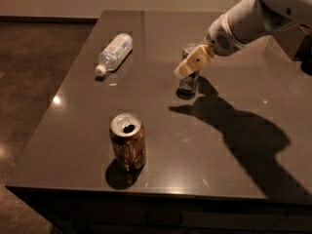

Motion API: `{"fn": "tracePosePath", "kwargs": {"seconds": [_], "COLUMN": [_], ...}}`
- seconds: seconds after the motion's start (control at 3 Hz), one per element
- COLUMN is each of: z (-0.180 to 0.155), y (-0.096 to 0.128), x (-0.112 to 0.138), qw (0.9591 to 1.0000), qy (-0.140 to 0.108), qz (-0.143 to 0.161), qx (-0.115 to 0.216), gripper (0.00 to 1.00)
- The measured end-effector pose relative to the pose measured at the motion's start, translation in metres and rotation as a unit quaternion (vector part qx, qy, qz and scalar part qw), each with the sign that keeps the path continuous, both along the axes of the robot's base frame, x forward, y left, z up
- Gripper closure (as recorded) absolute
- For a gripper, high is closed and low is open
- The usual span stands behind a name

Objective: Move redbull can near orange can

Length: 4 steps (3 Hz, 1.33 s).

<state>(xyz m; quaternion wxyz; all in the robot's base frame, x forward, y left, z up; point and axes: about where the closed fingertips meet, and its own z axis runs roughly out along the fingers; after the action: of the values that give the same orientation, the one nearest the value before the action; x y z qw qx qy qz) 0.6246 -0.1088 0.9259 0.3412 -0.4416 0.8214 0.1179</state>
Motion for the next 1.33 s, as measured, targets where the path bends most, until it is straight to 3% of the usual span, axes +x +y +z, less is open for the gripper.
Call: {"fn": "tracePosePath", "kwargs": {"seconds": [1.0, 1.33], "z": [0.014, 0.028], "y": [0.012, 0.013], "x": [-0.013, -0.031], "qw": [0.9986, 0.9969], "qy": [-0.005, -0.006], "qz": [0.044, 0.071], "qx": [0.030, 0.034], "gripper": [0.85, 1.00]}}
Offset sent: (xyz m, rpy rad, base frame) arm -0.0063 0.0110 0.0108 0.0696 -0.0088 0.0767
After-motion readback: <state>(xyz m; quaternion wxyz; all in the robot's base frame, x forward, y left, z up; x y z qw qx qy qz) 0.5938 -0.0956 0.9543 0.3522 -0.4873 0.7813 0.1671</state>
